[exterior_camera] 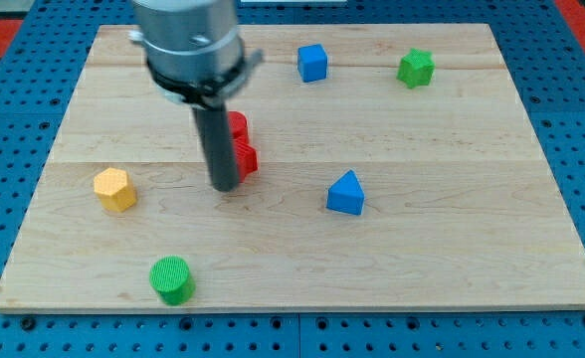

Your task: Move the blue triangle diagonally bottom right to the red circle

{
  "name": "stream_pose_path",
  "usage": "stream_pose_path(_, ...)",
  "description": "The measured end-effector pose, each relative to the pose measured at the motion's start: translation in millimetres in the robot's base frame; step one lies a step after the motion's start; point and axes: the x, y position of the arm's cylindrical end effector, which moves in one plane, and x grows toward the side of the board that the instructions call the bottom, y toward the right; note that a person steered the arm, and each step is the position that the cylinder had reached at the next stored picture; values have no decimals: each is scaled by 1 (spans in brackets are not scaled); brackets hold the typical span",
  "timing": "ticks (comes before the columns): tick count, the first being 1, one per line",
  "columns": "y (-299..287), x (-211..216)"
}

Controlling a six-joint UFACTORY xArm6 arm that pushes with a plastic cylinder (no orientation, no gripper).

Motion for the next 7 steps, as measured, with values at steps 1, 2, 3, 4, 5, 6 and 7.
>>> stream_pose_path(1, 46, 32)
stream_pose_path(2, 102, 21)
stream_pose_path(3, 143, 17)
stream_pose_path(4, 164, 2)
stream_pose_path(5, 154, -12)
stream_pose_path(6, 135, -14)
stream_pose_path(7, 151, -35)
